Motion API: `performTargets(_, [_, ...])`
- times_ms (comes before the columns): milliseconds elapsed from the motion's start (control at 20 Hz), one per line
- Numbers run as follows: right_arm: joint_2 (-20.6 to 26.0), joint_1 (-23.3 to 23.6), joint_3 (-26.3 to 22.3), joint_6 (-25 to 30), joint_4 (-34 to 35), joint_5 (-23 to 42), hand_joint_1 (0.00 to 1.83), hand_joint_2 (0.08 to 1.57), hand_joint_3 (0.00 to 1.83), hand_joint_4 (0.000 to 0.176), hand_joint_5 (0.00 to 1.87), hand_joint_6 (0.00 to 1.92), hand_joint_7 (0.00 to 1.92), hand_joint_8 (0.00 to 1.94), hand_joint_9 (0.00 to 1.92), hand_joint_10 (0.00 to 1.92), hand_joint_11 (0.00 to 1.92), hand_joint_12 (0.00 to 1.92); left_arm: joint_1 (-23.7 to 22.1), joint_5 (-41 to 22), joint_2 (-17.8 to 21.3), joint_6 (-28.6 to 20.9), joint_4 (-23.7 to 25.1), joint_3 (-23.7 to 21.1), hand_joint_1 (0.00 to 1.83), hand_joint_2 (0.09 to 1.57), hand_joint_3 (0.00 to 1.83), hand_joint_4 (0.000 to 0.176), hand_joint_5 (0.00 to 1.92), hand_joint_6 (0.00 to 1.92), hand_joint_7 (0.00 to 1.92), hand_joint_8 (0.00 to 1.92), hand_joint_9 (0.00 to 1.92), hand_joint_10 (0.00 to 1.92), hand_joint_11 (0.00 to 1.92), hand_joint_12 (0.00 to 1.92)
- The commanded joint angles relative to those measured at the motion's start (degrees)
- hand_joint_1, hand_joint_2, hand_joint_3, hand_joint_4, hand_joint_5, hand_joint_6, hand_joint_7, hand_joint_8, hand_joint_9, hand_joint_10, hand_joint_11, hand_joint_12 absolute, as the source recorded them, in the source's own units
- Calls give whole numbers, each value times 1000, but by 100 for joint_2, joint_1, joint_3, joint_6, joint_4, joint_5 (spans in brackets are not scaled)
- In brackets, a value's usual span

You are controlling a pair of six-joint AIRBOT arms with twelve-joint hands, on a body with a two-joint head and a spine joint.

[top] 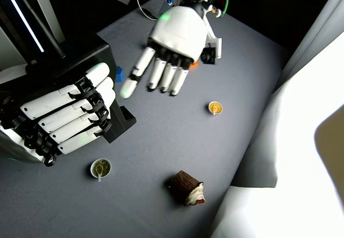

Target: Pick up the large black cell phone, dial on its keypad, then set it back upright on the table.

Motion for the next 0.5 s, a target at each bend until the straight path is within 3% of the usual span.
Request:
performTargets(0, [43, 68, 6, 125, -150, 756, 1489, 1100, 1, 0, 915, 957, 937, 925, 958, 1038, 893, 1514, -135, -406, -41, -2, -415, -113, 1281, 1325, 10, 42, 0, 0, 580, 1693, 826, 1921, 813, 1921])
performTargets(200, [43, 63, -16, 99, -150, 756, 1490, 1096, 0, 0, 933, 929, 950, 901, 969, 1021, 893, 1512, -96, -466, -21, -99, -414, -192, 1283, 1325, 10, 43, 26, 7, 578, 1697, 822, 1921, 799, 1921])
performTargets(450, [40, 31, 89, 99, -146, 758, 1488, 1106, 0, 0, 896, 995, 907, 966, 953, 1041, 898, 1505, 89, -1653, 130, -558, -426, 528, 1295, 1305, 1, 35, 36, 1, 620, 1642, 883, 1921, 835, 1921])
